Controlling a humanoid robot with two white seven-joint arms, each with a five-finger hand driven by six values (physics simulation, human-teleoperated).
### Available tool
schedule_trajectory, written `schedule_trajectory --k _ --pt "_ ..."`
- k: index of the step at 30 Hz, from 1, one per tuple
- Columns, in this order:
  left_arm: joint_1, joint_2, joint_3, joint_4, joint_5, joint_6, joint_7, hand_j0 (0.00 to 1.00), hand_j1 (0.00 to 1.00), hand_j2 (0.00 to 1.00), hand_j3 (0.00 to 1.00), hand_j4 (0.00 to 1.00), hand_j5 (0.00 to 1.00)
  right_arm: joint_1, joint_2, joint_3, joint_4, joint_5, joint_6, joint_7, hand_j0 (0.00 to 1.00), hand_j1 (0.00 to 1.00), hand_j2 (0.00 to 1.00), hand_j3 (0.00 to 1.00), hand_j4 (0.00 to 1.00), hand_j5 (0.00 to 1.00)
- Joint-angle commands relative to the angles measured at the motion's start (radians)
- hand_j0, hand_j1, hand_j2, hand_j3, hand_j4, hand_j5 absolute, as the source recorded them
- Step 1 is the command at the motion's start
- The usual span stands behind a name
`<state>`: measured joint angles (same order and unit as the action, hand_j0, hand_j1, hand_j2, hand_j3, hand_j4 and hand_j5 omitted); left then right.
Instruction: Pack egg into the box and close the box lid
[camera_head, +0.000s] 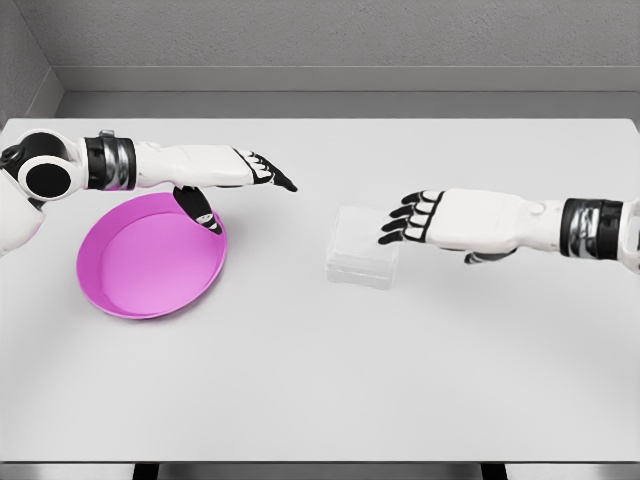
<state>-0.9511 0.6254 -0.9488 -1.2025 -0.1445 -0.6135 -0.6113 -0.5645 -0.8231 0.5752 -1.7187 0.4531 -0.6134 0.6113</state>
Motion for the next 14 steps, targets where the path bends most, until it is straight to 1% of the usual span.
schedule_trajectory --k 1,2,3,4,5,6,14 --pt "0.000 0.000 0.002 0.000 0.006 0.003 0.000 1.00 1.00 1.00 1.00 1.00 1.00 0.000 0.007 -0.008 0.005 -0.005 0.003 0.000 1.00 1.00 1.00 1.00 1.00 1.00" --pt "0.000 0.002 0.001 0.000 0.006 0.003 0.000 1.00 1.00 1.00 1.00 1.00 1.00 0.002 0.007 -0.034 0.013 -0.007 0.003 0.000 1.00 1.00 1.00 1.00 1.00 1.00" --pt "0.000 0.002 0.002 0.000 0.006 0.003 0.000 1.00 1.00 1.00 1.00 1.00 1.00 0.011 0.002 -0.083 0.036 -0.025 0.003 0.000 1.00 1.00 1.00 1.00 1.00 1.00" --pt "-0.002 0.002 0.004 0.000 0.006 0.003 0.000 1.00 1.00 1.00 1.00 1.00 1.00 0.024 -0.005 -0.156 0.086 -0.099 0.003 0.000 1.00 1.00 1.00 1.00 1.00 1.00" --pt "0.000 0.002 0.002 0.001 0.016 0.003 0.000 1.00 1.00 1.00 1.00 1.00 1.00 0.032 -0.007 -0.195 0.163 -0.180 0.003 0.000 1.00 1.00 1.00 1.00 1.00 1.00" --pt "0.002 0.002 0.002 0.007 0.029 0.003 0.000 1.00 1.00 1.00 1.00 1.00 1.00 0.034 -0.008 -0.196 0.182 -0.197 0.003 0.000 1.00 1.00 1.00 1.00 1.00 1.00" --pt "0.006 -0.003 0.002 0.006 0.034 0.003 0.000 1.00 1.00 1.00 1.00 1.00 1.00 0.034 -0.008 -0.190 0.179 -0.194 0.003 0.000 1.00 1.00 1.00 1.00 1.00 1.00"
